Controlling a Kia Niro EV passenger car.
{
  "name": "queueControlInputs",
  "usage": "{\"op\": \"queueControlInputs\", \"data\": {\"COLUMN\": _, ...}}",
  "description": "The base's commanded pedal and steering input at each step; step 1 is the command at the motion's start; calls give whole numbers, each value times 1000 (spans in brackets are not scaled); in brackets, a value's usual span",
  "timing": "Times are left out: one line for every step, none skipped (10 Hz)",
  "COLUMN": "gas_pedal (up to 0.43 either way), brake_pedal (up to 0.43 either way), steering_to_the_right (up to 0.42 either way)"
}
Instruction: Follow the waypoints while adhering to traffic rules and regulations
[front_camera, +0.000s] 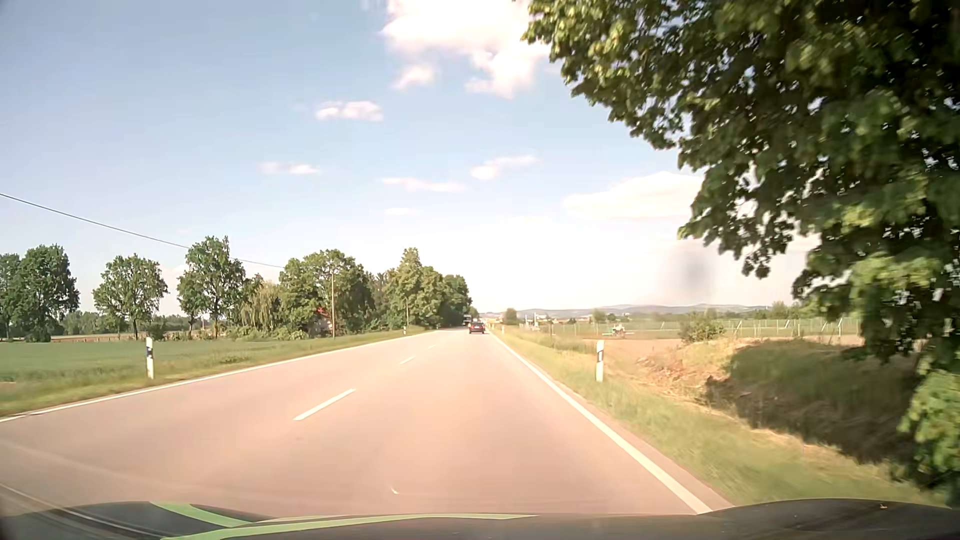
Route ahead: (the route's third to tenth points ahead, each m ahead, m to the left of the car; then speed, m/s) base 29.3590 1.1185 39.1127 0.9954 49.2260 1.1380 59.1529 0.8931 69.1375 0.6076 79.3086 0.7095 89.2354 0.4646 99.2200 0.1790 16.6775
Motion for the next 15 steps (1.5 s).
{"op": "queueControlInputs", "data": {"gas_pedal": 87, "brake_pedal": 0, "steering_to_the_right": 0}}
{"op": "queueControlInputs", "data": {"gas_pedal": 87, "brake_pedal": 0, "steering_to_the_right": 0}}
{"op": "queueControlInputs", "data": {"gas_pedal": 87, "brake_pedal": 0, "steering_to_the_right": 0}}
{"op": "queueControlInputs", "data": {"gas_pedal": 87, "brake_pedal": 0, "steering_to_the_right": 0}}
{"op": "queueControlInputs", "data": {"gas_pedal": 98, "brake_pedal": 0, "steering_to_the_right": 0}}
{"op": "queueControlInputs", "data": {"gas_pedal": 98, "brake_pedal": 0, "steering_to_the_right": 0}}
{"op": "queueControlInputs", "data": {"gas_pedal": 110, "brake_pedal": 0, "steering_to_the_right": 0}}
{"op": "queueControlInputs", "data": {"gas_pedal": 110, "brake_pedal": 0, "steering_to_the_right": 0}}
{"op": "queueControlInputs", "data": {"gas_pedal": 118, "brake_pedal": 0, "steering_to_the_right": 0}}
{"op": "queueControlInputs", "data": {"gas_pedal": 118, "brake_pedal": 0, "steering_to_the_right": 0}}
{"op": "queueControlInputs", "data": {"gas_pedal": 118, "brake_pedal": 0, "steering_to_the_right": 0}}
{"op": "queueControlInputs", "data": {"gas_pedal": 118, "brake_pedal": 0, "steering_to_the_right": 0}}
{"op": "queueControlInputs", "data": {"gas_pedal": 118, "brake_pedal": 0, "steering_to_the_right": -1}}
{"op": "queueControlInputs", "data": {"gas_pedal": 118, "brake_pedal": 0, "steering_to_the_right": -1}}
{"op": "queueControlInputs", "data": {"gas_pedal": 118, "brake_pedal": 0, "steering_to_the_right": -1}}
